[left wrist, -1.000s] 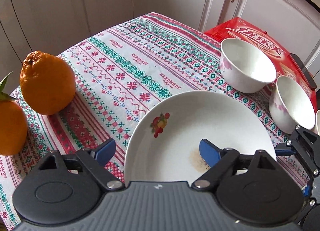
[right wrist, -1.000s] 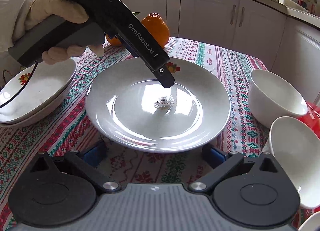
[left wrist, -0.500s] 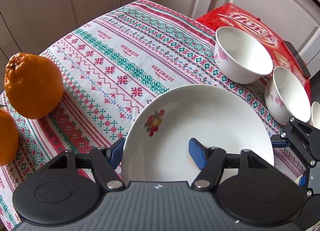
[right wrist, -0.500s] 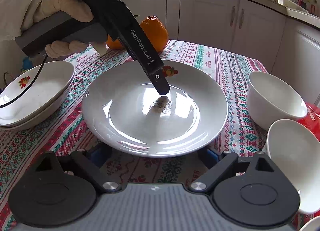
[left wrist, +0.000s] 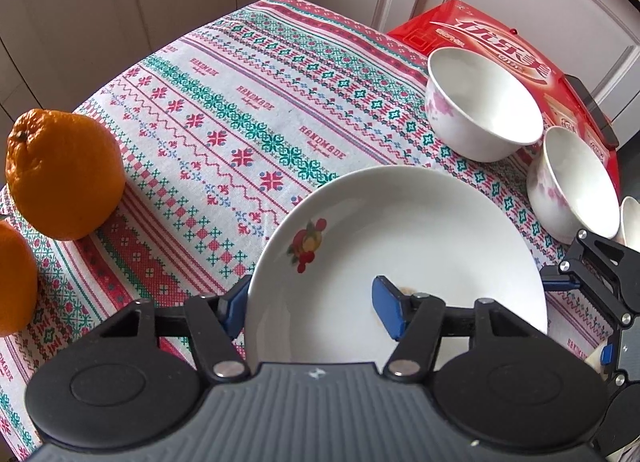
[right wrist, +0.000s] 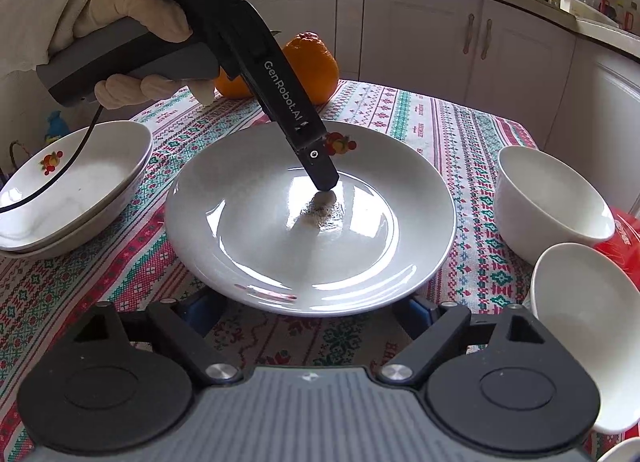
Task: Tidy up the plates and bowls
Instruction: 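Lift the plate with the left tool and carry it toward the plate stack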
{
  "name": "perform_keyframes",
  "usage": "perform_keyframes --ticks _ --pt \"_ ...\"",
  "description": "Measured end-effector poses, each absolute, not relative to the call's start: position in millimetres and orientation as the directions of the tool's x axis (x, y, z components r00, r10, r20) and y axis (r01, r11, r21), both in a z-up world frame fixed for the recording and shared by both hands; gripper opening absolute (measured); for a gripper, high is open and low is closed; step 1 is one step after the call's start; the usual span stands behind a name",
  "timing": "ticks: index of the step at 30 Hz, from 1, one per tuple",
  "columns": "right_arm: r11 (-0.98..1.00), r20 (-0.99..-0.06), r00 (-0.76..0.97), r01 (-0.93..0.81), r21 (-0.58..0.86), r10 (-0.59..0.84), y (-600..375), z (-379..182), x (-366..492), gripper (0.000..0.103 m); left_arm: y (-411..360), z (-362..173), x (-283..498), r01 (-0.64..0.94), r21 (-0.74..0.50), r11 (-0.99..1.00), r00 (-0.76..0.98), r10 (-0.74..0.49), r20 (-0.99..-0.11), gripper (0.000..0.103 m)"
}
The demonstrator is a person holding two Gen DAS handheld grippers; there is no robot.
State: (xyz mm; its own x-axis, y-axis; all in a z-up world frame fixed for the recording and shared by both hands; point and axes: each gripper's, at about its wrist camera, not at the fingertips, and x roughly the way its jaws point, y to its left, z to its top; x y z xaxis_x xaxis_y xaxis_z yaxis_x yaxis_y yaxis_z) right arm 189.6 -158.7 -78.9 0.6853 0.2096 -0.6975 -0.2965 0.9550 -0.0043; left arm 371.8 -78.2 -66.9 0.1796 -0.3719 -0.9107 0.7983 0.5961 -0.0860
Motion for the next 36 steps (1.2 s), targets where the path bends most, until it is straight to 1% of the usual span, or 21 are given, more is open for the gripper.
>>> perform_keyframes --ticks 7,13,36 --pt "0.951 -0.707 0.672 -0.308 0.005 0.222 -158.1 -72.5 186.3 0.092 -70.3 -62.7 363.3 0.797 -0.095 0.596 0.177 -0.381 -0.908 0.062" --pt "0.946 -0.704 0.675 -0.325 -0.016 0.22 -152.8 -60.8 177.3 0.092 -59.5 -51.2 350.3 0.79 -0.098 0.606 0.192 -0.396 -0.898 0.062" --pt "0.9 -0.666 0.689 -0.431 -0.062 0.284 -116.2 -26.3 139.0 0.092 8.3 -13.6 290.7 0.709 -0.088 0.7 0.304 -0.416 -0.857 0.062"
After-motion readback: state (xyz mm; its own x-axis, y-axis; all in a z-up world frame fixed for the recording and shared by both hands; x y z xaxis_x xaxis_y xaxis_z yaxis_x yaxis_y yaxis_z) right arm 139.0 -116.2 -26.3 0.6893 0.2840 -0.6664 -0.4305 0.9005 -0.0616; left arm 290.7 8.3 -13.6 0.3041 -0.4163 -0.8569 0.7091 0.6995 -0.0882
